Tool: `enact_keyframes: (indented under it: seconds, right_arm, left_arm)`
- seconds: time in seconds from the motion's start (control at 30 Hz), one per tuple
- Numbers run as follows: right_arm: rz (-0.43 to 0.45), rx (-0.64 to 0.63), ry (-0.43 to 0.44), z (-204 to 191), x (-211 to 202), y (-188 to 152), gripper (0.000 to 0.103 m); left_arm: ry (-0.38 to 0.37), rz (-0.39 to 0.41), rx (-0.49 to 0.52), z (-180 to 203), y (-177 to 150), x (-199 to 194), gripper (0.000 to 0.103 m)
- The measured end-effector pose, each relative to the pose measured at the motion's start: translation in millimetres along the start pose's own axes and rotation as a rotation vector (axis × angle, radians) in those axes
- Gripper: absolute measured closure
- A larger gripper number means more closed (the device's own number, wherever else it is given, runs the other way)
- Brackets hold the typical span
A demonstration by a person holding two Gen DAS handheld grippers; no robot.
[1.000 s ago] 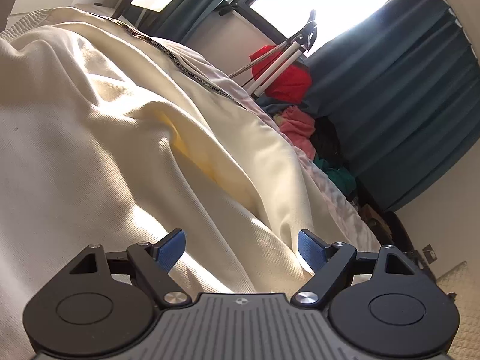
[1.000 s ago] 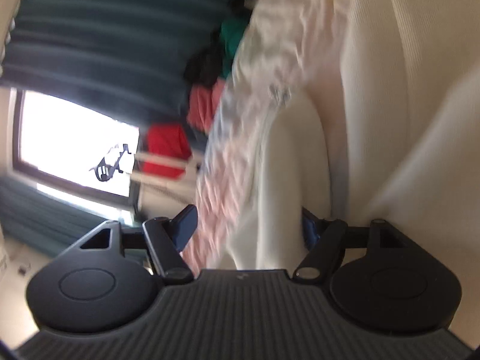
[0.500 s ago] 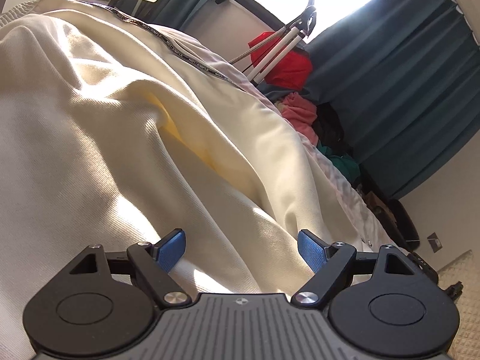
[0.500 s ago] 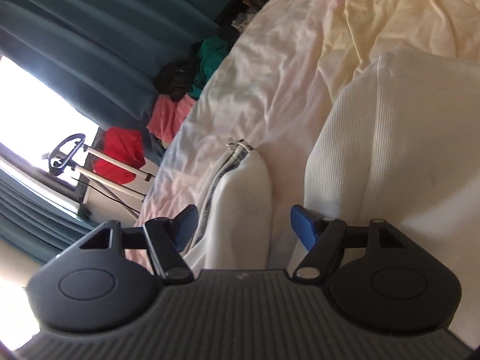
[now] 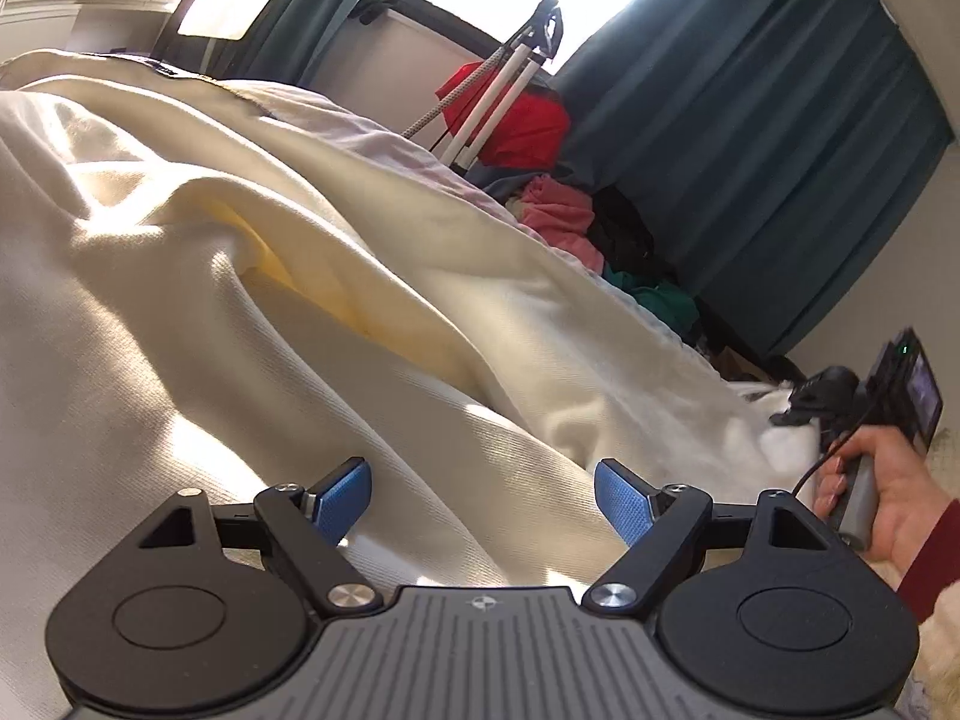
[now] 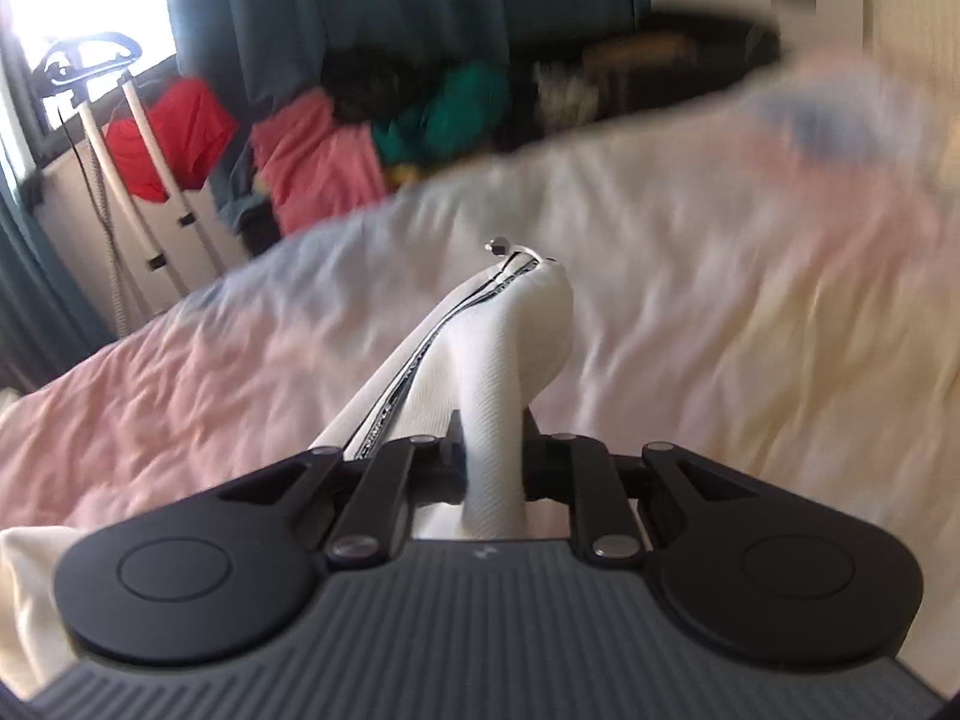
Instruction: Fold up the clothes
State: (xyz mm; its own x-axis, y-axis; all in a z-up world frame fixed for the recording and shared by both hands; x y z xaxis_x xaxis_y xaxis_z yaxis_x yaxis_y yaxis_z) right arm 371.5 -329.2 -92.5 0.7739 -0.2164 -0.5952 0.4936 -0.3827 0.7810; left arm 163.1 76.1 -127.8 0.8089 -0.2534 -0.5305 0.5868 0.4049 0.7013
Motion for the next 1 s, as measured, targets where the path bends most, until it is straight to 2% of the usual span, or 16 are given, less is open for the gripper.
enact_keyframes:
  seconds: [0.07,0.13,0.2,0.23,0.3,0.33,0.47,0.6,0.63,0.7,0.8,0.87,1.0]
  right_arm:
    - [0.062,-0.073,-0.022,0.4,-3.5,26.2,0.083]
    - [0.091,-0.083,-0.022,4.1,-2.3,39.3,0.073]
    - [0.121,-0.052,0.007,13.5,-4.6,42.6,0.057]
    - [0.136,-0.037,0.022,18.3,-5.7,44.2,0.053]
    - [0.156,0.020,0.056,30.7,-12.1,40.8,0.037]
    - [0.141,0.082,0.101,38.0,-15.8,32.2,0.034]
    - [0.070,0.334,0.282,66.3,-30.6,-3.0,0.034]
    - [-0.209,0.621,0.433,75.3,-23.5,-74.0,0.033]
    - [-0.263,0.670,0.445,74.7,-21.6,-90.5,0.033]
    - [-0.314,0.714,0.477,69.6,-16.6,-112.5,0.033]
    - [-0.285,0.627,0.524,48.5,-6.7,-112.6,0.033]
    - [-0.246,0.626,0.557,37.7,4.2,-106.7,0.033]
    - [-0.086,0.739,0.482,57.6,29.6,-94.4,0.035]
  left_arm:
    - [-0.010,0.006,0.033,6.3,-3.3,0.7,0.020]
    - [-0.018,0.005,0.058,11.1,-8.0,1.0,0.020]
    - [-0.021,-0.001,0.075,14.0,-11.6,1.9,0.020]
    - [-0.017,-0.001,0.078,14.5,-13.2,1.5,0.020]
    - [-0.013,-0.005,0.079,13.5,-10.6,6.0,0.020]
    - [-0.012,-0.006,0.075,13.3,-10.3,6.4,0.020]
    - [-0.006,-0.008,0.063,13.2,-6.4,10.1,0.020]
    - [0.000,-0.019,0.049,12.4,-5.4,11.9,0.020]
    - [-0.002,-0.022,0.043,12.2,-5.9,11.2,0.020]
    - [0.000,-0.023,0.040,11.7,-5.9,10.3,0.020]
    - [-0.003,-0.026,0.045,11.4,-8.8,5.7,0.020]
    - [0.000,-0.024,0.056,12.0,-11.4,5.9,0.020]
    - [0.006,-0.030,0.048,13.6,-14.3,9.2,0.020]
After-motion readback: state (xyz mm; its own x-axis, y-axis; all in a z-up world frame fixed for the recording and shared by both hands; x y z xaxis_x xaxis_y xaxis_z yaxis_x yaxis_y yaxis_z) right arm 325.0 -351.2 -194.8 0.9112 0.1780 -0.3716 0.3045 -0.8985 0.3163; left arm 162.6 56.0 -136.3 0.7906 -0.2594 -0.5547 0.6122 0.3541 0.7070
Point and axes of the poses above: each gripper's, at about its wrist camera, not at the fingertips, and x roughly the way its jaws point, z to its right, y to its top, the point moved 6 cm from there along x, roughly the way its jaws point, and after that the axes turned 5 degrees about y, right-handed, at the moved point
